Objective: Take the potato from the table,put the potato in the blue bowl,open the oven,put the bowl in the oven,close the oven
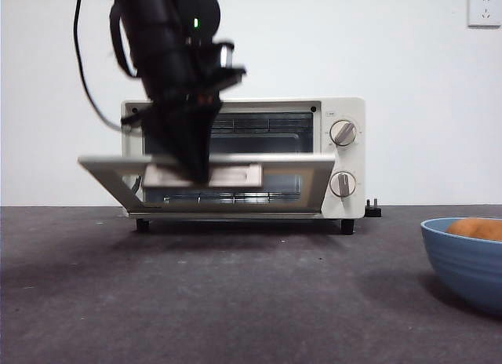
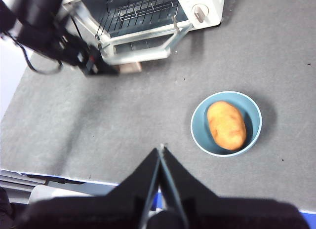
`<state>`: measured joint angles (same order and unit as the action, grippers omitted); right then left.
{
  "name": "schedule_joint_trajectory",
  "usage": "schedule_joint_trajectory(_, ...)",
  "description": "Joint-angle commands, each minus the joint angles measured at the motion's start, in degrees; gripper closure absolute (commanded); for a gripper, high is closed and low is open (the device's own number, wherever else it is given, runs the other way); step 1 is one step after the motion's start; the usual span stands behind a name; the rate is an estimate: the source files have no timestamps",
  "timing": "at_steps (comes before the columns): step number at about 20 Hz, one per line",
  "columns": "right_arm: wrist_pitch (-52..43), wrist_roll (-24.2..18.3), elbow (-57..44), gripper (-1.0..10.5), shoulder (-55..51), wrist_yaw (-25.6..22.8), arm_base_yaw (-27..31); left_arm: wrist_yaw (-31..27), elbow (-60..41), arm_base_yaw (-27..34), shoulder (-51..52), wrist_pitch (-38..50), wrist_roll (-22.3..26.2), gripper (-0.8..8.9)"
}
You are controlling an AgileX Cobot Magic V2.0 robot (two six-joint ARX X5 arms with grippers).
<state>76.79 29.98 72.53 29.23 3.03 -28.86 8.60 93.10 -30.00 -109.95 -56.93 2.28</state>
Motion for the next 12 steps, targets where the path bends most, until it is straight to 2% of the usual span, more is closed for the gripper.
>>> schedule_joint_trajectory(1, -0.3, -1.0, 0.1, 9.6, -0.2, -0.5, 0.0, -2.6, -3.1, 0.4, -1.6, 7.1, -0.9, 8.19)
schedule_joint_trajectory(12, 0.1, -1.5, 0.0, 9.6, -0.2, -1.8, 0.0, -1.5, -5.6, -0.9, -0.8, 7.4, -1.1, 8.19)
